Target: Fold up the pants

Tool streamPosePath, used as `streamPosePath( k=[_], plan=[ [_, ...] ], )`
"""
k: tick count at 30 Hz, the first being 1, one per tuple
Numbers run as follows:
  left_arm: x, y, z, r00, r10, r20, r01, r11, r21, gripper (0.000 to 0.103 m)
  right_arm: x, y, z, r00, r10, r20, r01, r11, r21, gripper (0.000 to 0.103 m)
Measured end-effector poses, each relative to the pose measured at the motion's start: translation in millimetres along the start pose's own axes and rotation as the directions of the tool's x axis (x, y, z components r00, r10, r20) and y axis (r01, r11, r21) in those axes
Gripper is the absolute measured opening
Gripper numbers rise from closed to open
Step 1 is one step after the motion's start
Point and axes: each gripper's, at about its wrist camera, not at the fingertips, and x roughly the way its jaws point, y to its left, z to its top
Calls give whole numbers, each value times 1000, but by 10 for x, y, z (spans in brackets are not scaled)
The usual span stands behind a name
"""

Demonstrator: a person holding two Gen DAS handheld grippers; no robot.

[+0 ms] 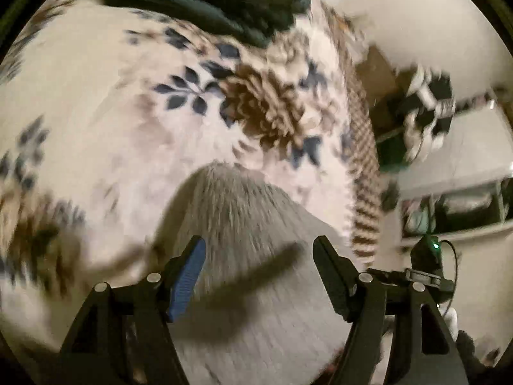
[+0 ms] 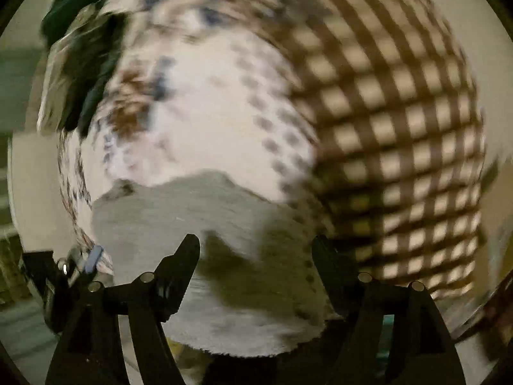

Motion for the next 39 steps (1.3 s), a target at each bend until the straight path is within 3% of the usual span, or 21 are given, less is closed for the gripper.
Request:
streamPosePath(
  k=[3, 4, 5, 7, 11, 13, 15, 18, 20, 22, 25, 27, 30, 31, 34, 39],
  plan=[
    [243, 29, 190, 999, 23, -33, -22, 998, 56, 66, 277, -324, -22, 987, 161, -4, -160, 983, 86, 73],
    [270, 50, 219, 999, 36, -36, -33, 997, 71, 59, 318, -357, -46, 978, 207, 14, -207, 974, 93, 45],
    [258, 60, 212, 998, 42, -38, -39, 996, 82, 56, 314, -344, -68, 975, 218, 43, -221, 972, 74, 24],
    [223, 123, 210, 998, 58, -34, -55, 995, 85, 53, 211, -195, -72, 979, 167, 116, -168, 986, -6, 21],
    [185, 258, 173, 999, 29, -33, -28, 999, 27, 52, -154, 54, 25, 952, 147, 268, -122, 987, -108, 18],
    [209, 255, 185, 999, 33, -29, -32, 999, 24, 52, -75, 50, 163, 962, 121, 243, -102, 991, -90, 18],
    [201, 254, 192, 999, 24, -35, -24, 1000, -2, 53, 91, -19, 257, 981, 97, 169, -90, 995, -49, 20],
    [80, 221, 200, 999, -9, -38, 8, 999, -44, 55, 111, -117, 290, 982, 155, 106, -158, 987, 17, 36],
    [-25, 155, 157, 999, -14, -34, 12, 998, -57, 56, -76, -190, 160, 973, 176, 149, -182, 983, 28, 70],
    [-87, 63, 76, 999, -27, -25, 25, 998, -49, 60, -202, -261, -22, 965, 196, 175, -208, 977, 50, 86],
    [-55, -42, -90, 1000, 4, -26, -4, 1000, 1, 61, -82, -313, -278, 974, 191, 124, -202, 976, 83, 88],
    [25, -12, -168, 998, 58, -34, -57, 998, 29, 61, 198, -232, -437, 992, 108, 59, -111, 992, 51, 88],
    [86, 138, -198, 998, 42, -52, -43, 999, -10, 66, 459, -354, -634, 997, -66, 30, 65, 997, 37, 88],
    [91, 155, -202, 998, 39, -57, -40, 999, -12, 66, 515, -407, -676, 997, -77, 24, 76, 996, 51, 88],
    [55, 148, -202, 997, 37, -64, -38, 999, -7, 67, 514, -500, -792, 999, -10, 30, 6, 994, 107, 88],
    [-109, 153, -287, 999, -5, -51, 2, 998, -57, 66, 84, -639, -1013, 972, 149, 183, -183, 966, 183, 88]
  ],
)
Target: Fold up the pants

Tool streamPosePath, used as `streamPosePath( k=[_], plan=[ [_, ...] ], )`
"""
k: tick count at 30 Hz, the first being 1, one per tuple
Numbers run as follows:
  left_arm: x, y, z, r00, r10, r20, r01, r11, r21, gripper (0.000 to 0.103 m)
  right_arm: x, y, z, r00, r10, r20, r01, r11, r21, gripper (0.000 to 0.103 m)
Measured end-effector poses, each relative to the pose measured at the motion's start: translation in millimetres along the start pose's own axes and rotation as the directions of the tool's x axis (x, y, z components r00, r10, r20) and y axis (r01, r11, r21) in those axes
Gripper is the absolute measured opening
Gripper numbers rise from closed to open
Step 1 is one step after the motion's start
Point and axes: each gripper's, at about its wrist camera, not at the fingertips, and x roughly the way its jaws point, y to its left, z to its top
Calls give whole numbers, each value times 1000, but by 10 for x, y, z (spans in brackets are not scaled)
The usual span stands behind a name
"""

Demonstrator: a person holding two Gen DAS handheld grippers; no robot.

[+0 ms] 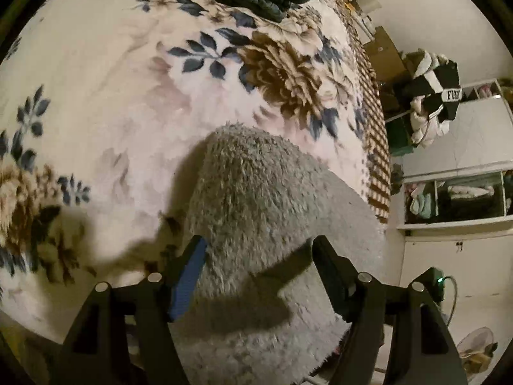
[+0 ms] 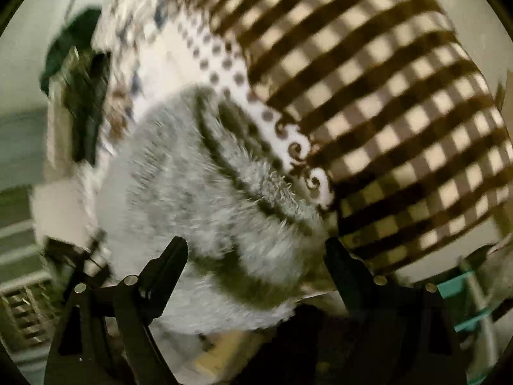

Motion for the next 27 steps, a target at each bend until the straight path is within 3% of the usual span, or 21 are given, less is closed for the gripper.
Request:
streamPosePath(
  k=[3, 4, 5, 7, 10, 14, 15, 16, 18, 20, 22, 25, 27],
  plan=[
    [-36, 32, -106, 1000, -7, 4, 7, 1000, -20, 66, 64, -239, -104, 998, 63, -28, -59, 993, 102, 88],
    [-32, 46, -133, 1000, -3, 1, 3, 1000, -23, 66, 136, -306, -135, 996, 82, -40, -77, 989, 127, 81],
    [-22, 59, -152, 1000, 1, -4, -1, 1000, -25, 66, 229, -365, -181, 994, 103, -47, -95, 984, 149, 53],
    [6, 100, -181, 1000, 11, -19, -11, 999, -30, 66, 377, -428, -301, 987, 143, -70, -126, 971, 201, 10],
    [28, 145, -203, 999, 15, -31, -16, 999, -29, 66, 352, -251, -484, 996, 80, -49, -73, 988, 133, 7],
    [112, 155, -226, 998, -2, -68, 1, 1000, -18, 67, 371, -492, -553, 998, -54, -43, 59, 988, 146, 8],
    [104, 151, -228, 998, -1, -65, 0, 1000, -19, 67, 422, -460, -523, 997, -52, -56, 58, 991, 123, 9],
    [90, 154, -226, 998, -6, -62, 5, 1000, -22, 67, 460, -422, -516, 997, -31, -67, 38, 994, 105, 18],
    [53, 180, -218, 997, -43, -59, 40, 998, -45, 67, 471, -281, -493, 997, -9, -79, 14, 998, 57, 46],
    [19, 216, -225, 994, -103, -43, 100, 993, -61, 73, 371, -244, -496, 997, 68, -29, -67, 997, 38, 95],
    [22, 251, -243, 984, -174, -23, 172, 983, -69, 88, 359, -234, -490, 982, 190, -8, -189, 981, 42, 103],
    [56, 317, -259, 968, -251, 22, 252, 963, -92, 95, 500, -239, -408, 975, 223, 15, -224, 974, 41, 103],
    [70, 350, -255, 964, -263, 47, 266, 959, -94, 96, 644, -237, -320, 967, 253, 28, -254, 966, 57, 103]
  ],
)
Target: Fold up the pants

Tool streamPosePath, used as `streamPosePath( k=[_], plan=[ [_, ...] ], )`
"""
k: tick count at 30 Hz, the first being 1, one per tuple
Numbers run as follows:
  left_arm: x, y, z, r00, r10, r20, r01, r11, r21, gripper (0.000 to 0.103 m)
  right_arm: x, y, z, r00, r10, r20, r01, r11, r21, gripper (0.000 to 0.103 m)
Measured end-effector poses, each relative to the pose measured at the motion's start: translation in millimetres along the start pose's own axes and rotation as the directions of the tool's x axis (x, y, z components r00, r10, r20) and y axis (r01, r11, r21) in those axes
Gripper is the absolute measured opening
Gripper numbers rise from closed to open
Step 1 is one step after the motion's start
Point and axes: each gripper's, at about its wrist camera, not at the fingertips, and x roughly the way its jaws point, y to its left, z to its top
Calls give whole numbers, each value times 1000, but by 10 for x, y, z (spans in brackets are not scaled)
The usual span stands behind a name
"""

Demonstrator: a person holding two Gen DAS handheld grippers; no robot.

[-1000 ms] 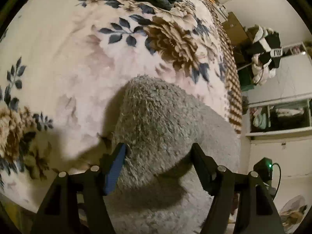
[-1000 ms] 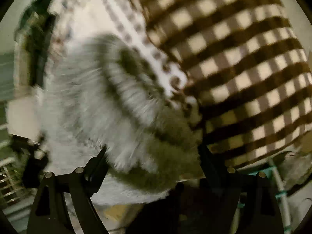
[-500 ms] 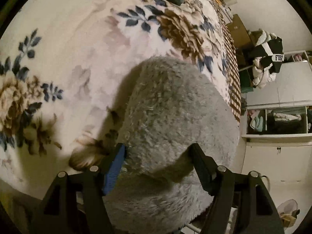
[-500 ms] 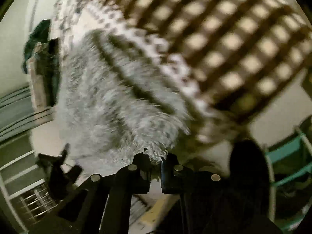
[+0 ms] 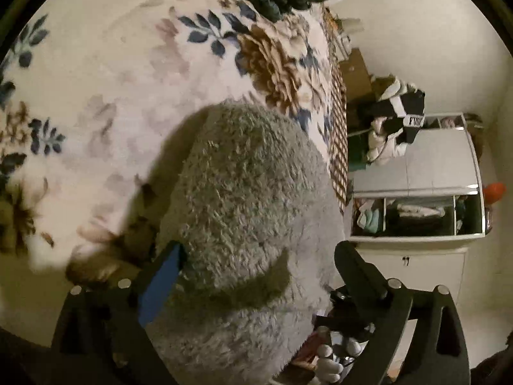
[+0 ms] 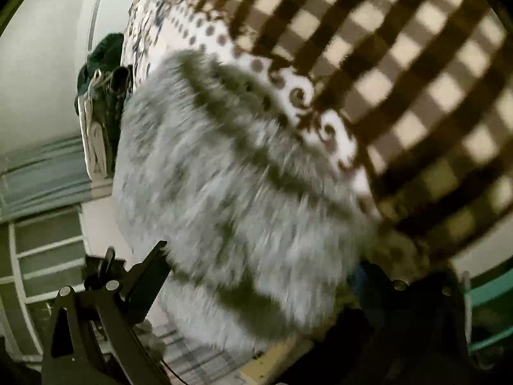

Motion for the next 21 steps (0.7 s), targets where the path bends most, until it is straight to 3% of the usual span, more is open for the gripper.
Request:
streamPosePath(
  k=[3, 6, 11, 14, 15, 17, 21],
  plan=[
    [114, 109, 21, 1000, 17, -17, -16, 1000, 17, 96, 11, -159, 117, 998, 61, -4, -61, 998, -20, 103],
    [285, 292, 33, 997, 13, -81, -14, 1000, -9, 98, 85, -51, 184, 994, 111, -21, -112, 992, -58, 103],
    [462, 404, 45, 988, -73, -138, 67, 997, -46, 103, 418, 137, 311, 989, 117, -96, -126, 987, -97, 103],
    [453, 345, 35, 987, -100, -123, 97, 995, -27, 101, 509, 268, 325, 988, 102, -113, -116, 986, -119, 102],
    [440, 295, 21, 987, -110, -121, 109, 994, -12, 101, 531, 324, 309, 991, 80, -107, -95, 985, -142, 98],
    [398, 213, 4, 986, -126, -110, 128, 992, 11, 96, 553, 405, 235, 995, 51, -89, -66, 985, -162, 63],
    [264, 85, -15, 979, -175, -105, 175, 984, -11, 82, 484, 588, 146, 999, 12, -33, -18, 983, -185, 48]
  ],
)
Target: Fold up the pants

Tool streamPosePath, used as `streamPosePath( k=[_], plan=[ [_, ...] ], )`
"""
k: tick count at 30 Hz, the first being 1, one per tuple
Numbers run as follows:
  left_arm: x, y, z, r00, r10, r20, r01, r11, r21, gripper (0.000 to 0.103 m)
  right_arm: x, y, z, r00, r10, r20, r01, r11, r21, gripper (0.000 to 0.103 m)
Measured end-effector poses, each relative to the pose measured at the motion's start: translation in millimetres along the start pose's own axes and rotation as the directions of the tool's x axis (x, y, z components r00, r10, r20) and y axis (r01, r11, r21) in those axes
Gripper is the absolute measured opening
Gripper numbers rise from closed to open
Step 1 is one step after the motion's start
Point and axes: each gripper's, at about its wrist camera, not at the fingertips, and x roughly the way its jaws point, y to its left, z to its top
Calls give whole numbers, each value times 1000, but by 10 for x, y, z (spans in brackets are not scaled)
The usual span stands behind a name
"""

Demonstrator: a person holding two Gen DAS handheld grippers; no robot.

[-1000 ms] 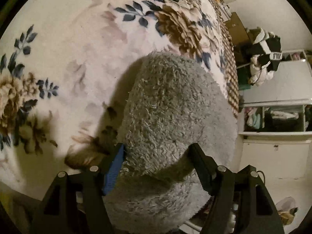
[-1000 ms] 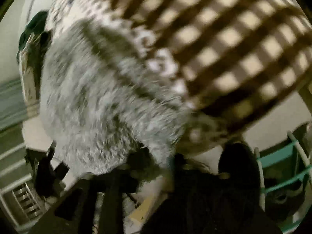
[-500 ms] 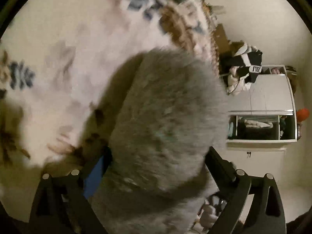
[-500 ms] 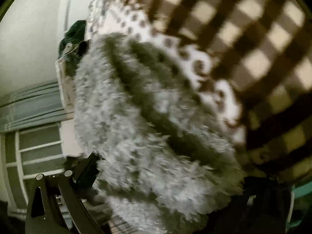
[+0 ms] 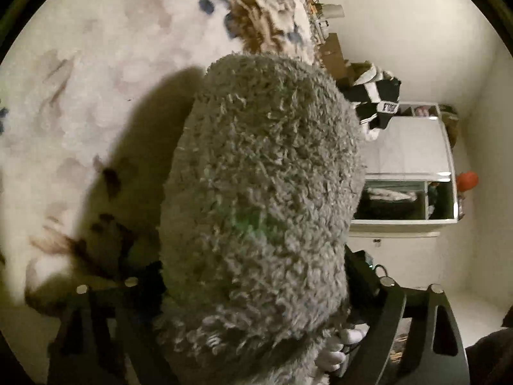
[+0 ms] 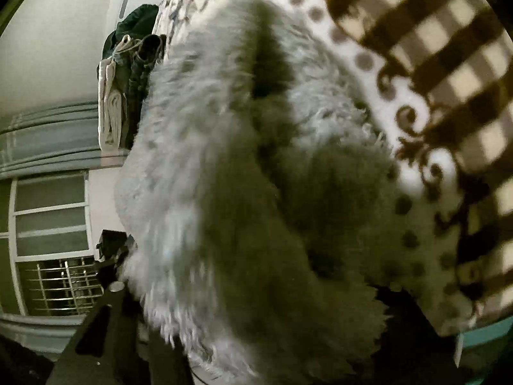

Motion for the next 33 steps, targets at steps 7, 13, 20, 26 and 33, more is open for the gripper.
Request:
streamPosePath(
  k=[7, 13, 20, 26, 33],
  plan=[
    [-284, -496, -18, 1000, -14, 27, 14, 1000, 4, 81, -387, 355, -89, 999, 4, 41, -4, 1000, -1, 43],
    [-725, -1052, 180, 995, -6, 101, 3, 1000, 27, 81, -746, 1054, 107, 999, 43, 15, -42, 997, -62, 43],
    [-1327, -1570, 932, 979, -41, 200, 29, 998, 63, 81, -841, 2205, 538, 997, 67, 35, -59, 981, -187, 43],
    [-1780, -1866, 2176, 965, -89, 246, 57, 990, 132, 81, -477, 3408, 1278, 989, 85, 124, -54, 970, -237, 43],
    [-2033, -1830, 3895, 967, -77, 242, 42, 988, 146, 81, 410, 4547, 2240, 977, 95, 193, -49, 972, -230, 43]
  ],
)
